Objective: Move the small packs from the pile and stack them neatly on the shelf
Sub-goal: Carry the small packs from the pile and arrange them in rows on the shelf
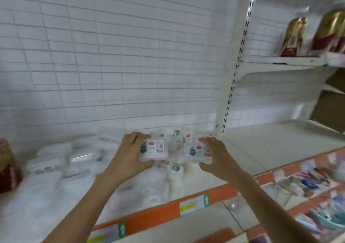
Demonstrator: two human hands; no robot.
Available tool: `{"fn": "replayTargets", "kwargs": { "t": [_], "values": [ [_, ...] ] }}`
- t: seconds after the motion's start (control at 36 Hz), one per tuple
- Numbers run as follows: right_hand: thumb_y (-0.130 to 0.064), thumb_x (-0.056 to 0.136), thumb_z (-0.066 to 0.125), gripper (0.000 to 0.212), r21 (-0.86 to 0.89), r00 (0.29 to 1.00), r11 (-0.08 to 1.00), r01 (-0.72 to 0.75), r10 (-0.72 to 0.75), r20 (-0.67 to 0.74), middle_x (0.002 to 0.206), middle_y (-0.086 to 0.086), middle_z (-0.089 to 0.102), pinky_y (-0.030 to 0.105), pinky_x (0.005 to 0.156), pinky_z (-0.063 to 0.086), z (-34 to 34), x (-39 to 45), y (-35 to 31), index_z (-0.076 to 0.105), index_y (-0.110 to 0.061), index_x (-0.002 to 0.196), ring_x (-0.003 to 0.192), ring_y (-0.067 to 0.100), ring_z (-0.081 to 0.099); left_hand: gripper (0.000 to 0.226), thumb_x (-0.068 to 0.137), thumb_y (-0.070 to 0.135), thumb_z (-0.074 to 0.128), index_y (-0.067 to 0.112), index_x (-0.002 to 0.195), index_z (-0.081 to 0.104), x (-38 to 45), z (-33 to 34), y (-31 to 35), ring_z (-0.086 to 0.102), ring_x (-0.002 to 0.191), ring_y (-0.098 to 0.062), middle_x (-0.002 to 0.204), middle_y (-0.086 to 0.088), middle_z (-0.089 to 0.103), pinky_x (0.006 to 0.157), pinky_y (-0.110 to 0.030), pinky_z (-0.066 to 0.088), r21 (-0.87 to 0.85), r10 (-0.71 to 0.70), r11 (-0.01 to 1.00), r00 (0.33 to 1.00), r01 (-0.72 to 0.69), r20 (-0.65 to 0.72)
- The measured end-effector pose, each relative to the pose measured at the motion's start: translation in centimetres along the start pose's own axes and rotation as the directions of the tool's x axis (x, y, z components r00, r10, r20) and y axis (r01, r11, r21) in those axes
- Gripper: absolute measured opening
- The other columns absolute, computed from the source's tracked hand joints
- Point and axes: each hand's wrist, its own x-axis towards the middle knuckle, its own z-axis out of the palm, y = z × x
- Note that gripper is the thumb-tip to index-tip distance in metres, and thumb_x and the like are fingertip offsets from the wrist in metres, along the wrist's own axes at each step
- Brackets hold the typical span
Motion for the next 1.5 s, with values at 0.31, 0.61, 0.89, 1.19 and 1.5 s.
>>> {"fn": "replayTargets", "kwargs": {
  "t": [0.31,0.61,0.89,1.19,1.5],
  "values": [
    [-0.023,0.074,0.072,0.069,-0.056,0.966,0.967,-0.249,0.244,-0.087,0.133,0.000,0.039,0.028,0.094,0.039,-7.0,-9.8,14.0,0.040,-0.018,0.135,0.115,0.020,0.036,0.073,0.071,0.042,0.073,0.013,0.132,0.044,6.4,14.4,14.5,0.034,0.115,-0.024,0.123,-0.005,0.045,0.090,-0.022,0.026,-0.035,0.150,0.989,0.958,-0.145,0.244],
    [-0.022,0.074,0.070,0.069,-0.020,0.950,0.951,-0.309,0.307,-0.052,0.137,0.000,0.035,0.030,0.100,0.035,-12.4,-16.1,27.0,0.039,-0.021,0.136,0.122,0.018,0.030,0.070,0.073,0.035,0.073,0.013,0.133,0.042,9.2,26.6,26.6,0.030,0.115,-0.015,0.120,0.000,0.043,0.088,-0.014,0.025,-0.117,0.127,0.988,0.947,-0.095,0.296],
    [-0.019,0.074,0.071,0.069,0.053,0.952,0.951,-0.305,0.306,-0.008,0.133,-0.001,0.038,0.027,0.095,0.033,-15.0,-15.7,35.4,0.040,-0.020,0.135,0.122,0.018,0.031,0.075,0.074,0.038,0.072,0.014,0.137,0.037,13.9,33.4,31.5,0.027,0.122,-0.017,0.128,-0.002,0.040,0.097,-0.022,0.026,-0.102,-0.004,0.994,0.938,0.042,0.347],
    [-0.017,0.073,0.070,0.070,0.074,0.970,0.967,-0.244,0.244,0.010,0.133,-0.003,0.037,0.022,0.090,0.032,-14.5,-4.2,43.1,0.040,-0.018,0.136,0.117,0.019,0.035,0.072,0.074,0.038,0.073,0.014,0.134,0.040,24.0,38.0,27.2,0.029,0.123,-0.020,0.131,-0.004,0.042,0.098,-0.025,0.028,-0.046,-0.178,0.979,0.945,0.197,0.274],
    [-0.027,0.077,0.068,0.069,0.105,0.975,0.982,-0.155,0.136,0.174,0.134,-0.002,0.037,0.024,0.096,0.031,-11.4,8.9,48.7,0.037,-0.017,0.138,0.120,0.021,0.037,0.071,0.077,0.042,0.070,0.010,0.133,0.041,31.3,41.2,20.1,0.034,0.119,-0.023,0.126,-0.007,0.045,0.099,-0.031,0.031,0.151,-0.381,0.922,0.903,0.356,0.200]
  ]
}}
